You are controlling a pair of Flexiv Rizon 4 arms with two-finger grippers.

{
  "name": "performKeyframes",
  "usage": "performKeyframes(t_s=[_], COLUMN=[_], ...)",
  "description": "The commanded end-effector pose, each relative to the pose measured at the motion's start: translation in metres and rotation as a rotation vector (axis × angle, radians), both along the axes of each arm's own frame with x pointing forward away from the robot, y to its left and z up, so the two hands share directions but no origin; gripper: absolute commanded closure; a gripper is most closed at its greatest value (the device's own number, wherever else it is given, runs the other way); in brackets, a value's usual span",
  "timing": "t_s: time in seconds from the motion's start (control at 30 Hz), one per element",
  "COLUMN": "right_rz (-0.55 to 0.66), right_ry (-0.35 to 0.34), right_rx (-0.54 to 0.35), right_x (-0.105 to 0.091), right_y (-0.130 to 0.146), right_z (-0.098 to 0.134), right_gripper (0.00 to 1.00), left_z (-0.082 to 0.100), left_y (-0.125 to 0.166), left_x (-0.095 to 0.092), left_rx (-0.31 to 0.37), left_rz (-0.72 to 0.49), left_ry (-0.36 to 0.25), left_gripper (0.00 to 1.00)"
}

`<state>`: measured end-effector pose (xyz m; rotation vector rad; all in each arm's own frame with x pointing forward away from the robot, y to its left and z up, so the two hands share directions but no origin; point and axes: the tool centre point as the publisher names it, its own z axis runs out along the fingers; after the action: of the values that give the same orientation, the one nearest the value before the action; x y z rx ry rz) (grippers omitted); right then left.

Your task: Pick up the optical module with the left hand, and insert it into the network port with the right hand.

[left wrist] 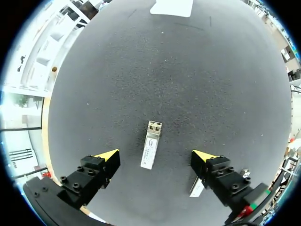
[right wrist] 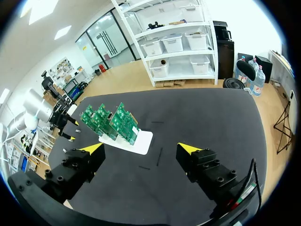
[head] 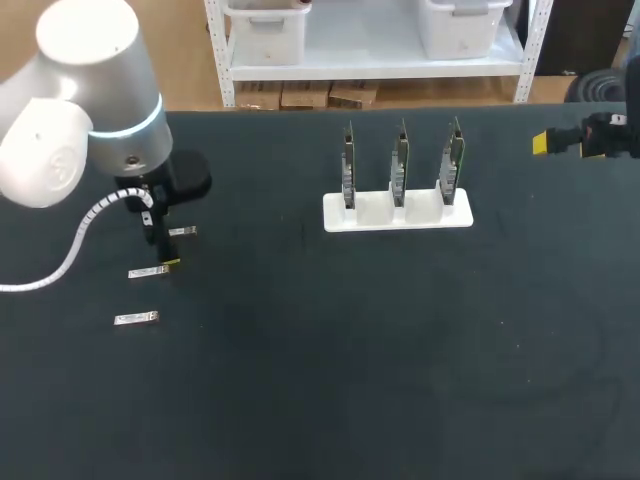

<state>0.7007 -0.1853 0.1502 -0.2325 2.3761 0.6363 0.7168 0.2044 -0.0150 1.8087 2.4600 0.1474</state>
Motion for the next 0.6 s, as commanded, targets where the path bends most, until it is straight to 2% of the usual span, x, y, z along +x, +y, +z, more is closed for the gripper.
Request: performKeyframes(t_s=[0.03,0.6], right_rz=[-0.004,-0.004], right_ry=[0.0,0.0], right_rx=[-0.003,-0.003], right_x=[-0.001,-0.001], right_y=[0.0007,0.0007], right_z=[0.0006,0.0006], right_gripper=[0.0,0.0], left_z=[-0.0035,-0.0098], left_y=[0.0007,0.0024], left_x=[0.0053,0.0037], left_rx=[0.001,0.022], left_rz=[-0.004,-0.009], left_ry=[0.015,0.056], left_gripper=[0.0,0.0])
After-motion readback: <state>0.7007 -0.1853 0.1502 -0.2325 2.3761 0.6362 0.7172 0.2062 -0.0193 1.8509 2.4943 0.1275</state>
